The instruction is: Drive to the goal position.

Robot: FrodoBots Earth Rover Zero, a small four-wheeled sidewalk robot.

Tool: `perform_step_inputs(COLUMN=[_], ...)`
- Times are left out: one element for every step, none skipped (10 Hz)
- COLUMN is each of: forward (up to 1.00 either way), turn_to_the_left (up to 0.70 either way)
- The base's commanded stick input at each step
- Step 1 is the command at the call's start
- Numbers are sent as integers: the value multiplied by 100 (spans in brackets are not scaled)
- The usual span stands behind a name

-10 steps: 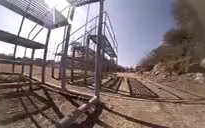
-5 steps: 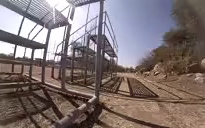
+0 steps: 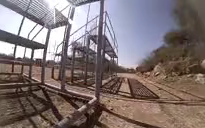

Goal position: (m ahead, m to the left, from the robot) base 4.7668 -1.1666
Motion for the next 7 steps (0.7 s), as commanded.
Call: perform_step_inputs(forward=[50,50,50,50,50,50,50], turn_to_the_left=[0,0,0,0,0,0,0])
